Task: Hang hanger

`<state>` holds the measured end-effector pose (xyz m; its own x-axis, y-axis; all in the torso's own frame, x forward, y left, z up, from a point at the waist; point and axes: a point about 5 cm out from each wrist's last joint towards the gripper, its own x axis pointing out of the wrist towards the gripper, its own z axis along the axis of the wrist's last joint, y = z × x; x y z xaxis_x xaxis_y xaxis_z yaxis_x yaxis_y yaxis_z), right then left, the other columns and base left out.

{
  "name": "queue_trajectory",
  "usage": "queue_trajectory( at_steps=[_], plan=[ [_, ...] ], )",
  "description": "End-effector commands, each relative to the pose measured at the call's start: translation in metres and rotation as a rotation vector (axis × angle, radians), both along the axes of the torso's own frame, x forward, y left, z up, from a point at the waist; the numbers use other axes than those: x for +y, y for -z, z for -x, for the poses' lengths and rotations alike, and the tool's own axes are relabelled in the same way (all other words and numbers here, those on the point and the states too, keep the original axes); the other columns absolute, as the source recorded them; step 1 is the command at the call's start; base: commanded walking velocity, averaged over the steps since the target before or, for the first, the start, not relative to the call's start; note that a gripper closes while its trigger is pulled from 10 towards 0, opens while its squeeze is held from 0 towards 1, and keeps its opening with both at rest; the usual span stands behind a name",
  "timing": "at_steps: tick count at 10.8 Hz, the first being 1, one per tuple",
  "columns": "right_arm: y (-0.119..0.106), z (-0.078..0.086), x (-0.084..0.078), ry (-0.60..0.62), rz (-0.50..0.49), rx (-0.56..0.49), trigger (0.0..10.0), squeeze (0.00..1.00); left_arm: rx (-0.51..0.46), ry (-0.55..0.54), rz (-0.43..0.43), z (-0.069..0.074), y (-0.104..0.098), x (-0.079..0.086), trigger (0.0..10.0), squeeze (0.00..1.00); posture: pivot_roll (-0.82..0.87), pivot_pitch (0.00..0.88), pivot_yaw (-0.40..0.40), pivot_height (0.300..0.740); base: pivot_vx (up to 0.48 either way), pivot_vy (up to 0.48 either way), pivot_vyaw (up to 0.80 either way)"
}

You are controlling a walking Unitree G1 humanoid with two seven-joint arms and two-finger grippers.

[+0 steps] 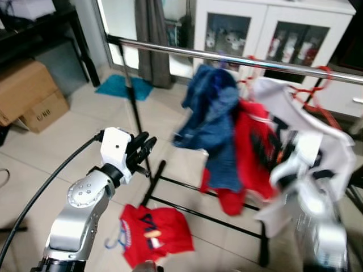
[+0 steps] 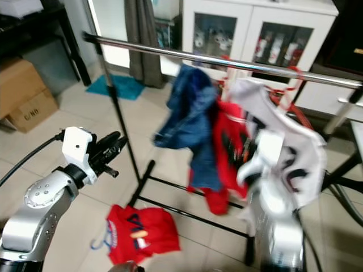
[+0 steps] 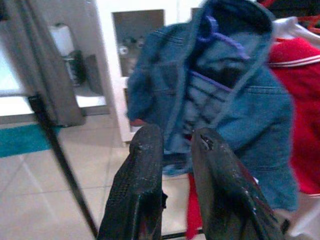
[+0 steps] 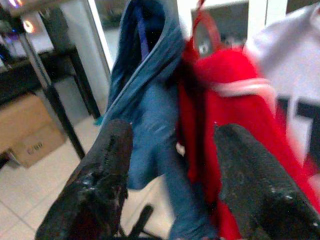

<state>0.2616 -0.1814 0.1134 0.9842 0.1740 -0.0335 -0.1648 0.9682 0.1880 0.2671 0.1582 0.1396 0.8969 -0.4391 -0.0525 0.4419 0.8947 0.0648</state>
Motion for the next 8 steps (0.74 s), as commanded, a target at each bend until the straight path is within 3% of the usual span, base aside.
queue_trajectory(
  at_steps=[1,3,5,8],
  plan=[
    [-0.011,-0.001,0.003,-0.011,0.028,-0.031,10.0,1.0,-0.014,-0.042,0.002,-0.003,-0.003,0.003,10.0,0.0,-0.01,0.0,0.022,0.74,0.0,0.0,0.0],
    [-0.015,-0.004,0.007,-0.021,0.092,-0.039,10.0,1.0,-0.017,-0.077,-0.059,-0.004,0.004,0.003,10.0,0.0,-0.01,0.0,0.017,0.74,0.0,0.0,0.0],
    [-0.007,-0.004,0.014,-0.052,0.079,0.029,10.0,1.0,-0.011,-0.103,-0.033,-0.005,0.005,0.003,10.0,0.0,-0.01,0.0,0.004,0.74,0.289,0.0,0.0],
    [-0.007,-0.006,0.014,-0.025,0.105,0.036,10.0,1.0,-0.008,-0.063,-0.055,-0.005,0.007,-0.004,10.0,0.0,-0.01,0.0,0.0,0.74,0.35,0.0,0.7]
  ],
)
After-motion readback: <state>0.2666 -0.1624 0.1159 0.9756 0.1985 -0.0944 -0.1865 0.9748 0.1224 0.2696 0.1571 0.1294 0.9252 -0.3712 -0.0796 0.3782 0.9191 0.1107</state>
